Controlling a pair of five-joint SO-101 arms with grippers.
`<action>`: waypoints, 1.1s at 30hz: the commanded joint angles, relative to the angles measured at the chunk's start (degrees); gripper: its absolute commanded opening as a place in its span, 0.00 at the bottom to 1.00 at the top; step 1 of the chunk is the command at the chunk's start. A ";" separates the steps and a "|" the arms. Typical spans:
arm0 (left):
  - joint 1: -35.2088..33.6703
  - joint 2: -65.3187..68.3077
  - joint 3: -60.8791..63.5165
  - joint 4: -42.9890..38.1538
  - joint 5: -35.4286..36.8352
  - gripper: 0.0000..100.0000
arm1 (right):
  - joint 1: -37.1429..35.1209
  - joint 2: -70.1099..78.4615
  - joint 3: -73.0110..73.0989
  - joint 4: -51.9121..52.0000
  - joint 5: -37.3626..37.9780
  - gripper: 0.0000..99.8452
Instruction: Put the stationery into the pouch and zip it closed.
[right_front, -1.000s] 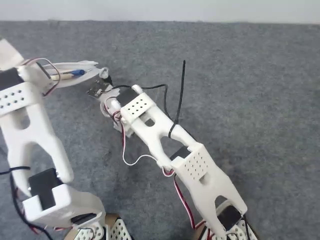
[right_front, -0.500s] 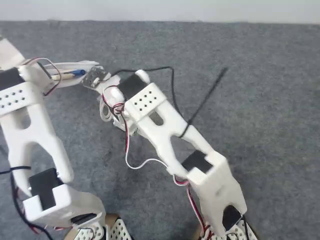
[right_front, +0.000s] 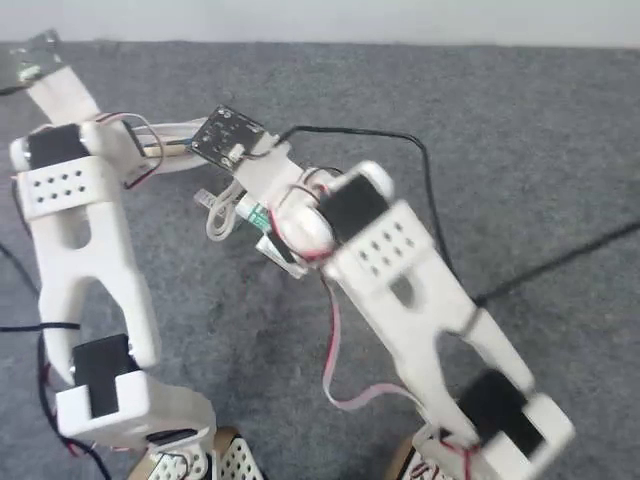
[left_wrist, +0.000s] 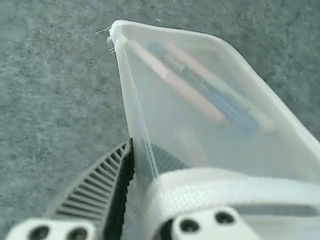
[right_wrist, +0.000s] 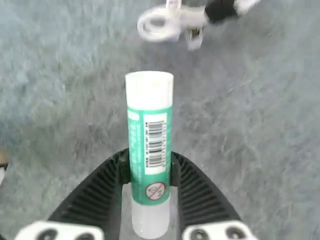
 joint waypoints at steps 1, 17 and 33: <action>2.29 -5.01 -2.33 1.05 -1.05 0.01 | 1.01 -12.53 7.74 -8.31 -0.70 0.01; 8.62 -5.45 -2.33 3.96 -2.99 0.01 | 1.01 -33.80 40.00 -56.57 -21.98 0.01; 12.31 -4.92 -13.14 11.87 -4.40 0.01 | 5.58 -40.48 62.86 -102.20 -22.42 0.01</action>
